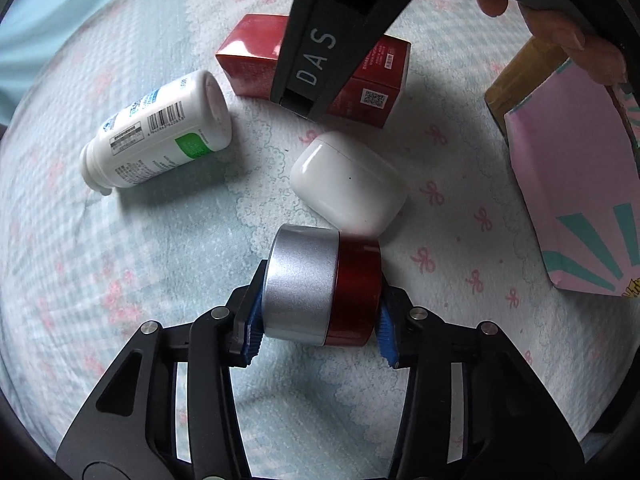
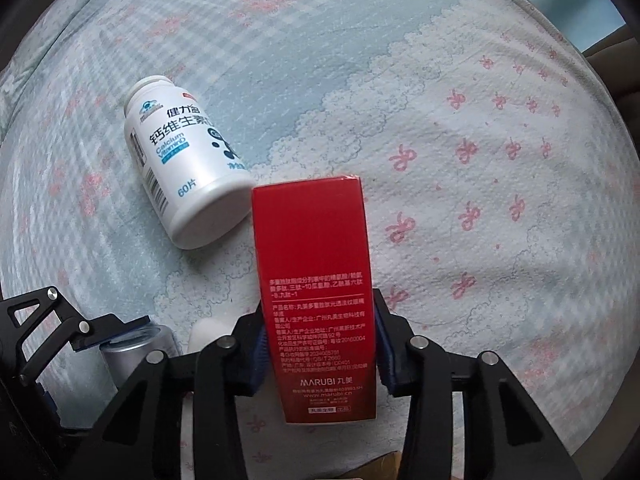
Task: Organize rigid objects
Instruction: 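Grasp the silver-red jar with the left tool while the right grasps the red box, then carry the silver-red jar and red box over the cardboard box with both tools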
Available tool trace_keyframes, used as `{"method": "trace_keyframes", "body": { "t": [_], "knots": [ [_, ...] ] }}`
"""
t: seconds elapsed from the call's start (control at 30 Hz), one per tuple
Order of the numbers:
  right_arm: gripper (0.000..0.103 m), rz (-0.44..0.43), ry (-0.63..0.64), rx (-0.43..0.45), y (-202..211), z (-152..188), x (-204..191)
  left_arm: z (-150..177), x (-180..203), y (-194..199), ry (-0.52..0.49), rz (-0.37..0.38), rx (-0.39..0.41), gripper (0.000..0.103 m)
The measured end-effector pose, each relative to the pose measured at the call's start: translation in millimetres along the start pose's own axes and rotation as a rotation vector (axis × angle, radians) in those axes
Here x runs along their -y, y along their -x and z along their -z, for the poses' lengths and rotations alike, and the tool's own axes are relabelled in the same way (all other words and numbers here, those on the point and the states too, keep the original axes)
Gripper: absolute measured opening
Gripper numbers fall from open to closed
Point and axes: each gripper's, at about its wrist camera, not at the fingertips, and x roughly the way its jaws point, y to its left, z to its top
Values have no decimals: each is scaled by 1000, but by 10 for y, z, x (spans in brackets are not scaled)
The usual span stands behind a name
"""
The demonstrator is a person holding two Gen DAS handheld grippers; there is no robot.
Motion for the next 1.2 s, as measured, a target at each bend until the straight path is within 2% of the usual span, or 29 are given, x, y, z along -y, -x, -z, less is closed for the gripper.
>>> {"method": "trace_keyframes", "body": {
  "t": [0.43,0.7,0.93,1.2],
  "knots": [
    [39,-47,-133,80,389,139,174,113,-309,408,164,70,70,37],
    [39,-84,-262,187,1061,423,218,114,-468,1025,229,97,141,37],
    [39,-105,-382,297,1818,947,120,116,-229,1688,227,111,218,37],
    [39,-80,-502,379,2523,1967,16,102,347,2386,225,143,276,37]
  ]
}}
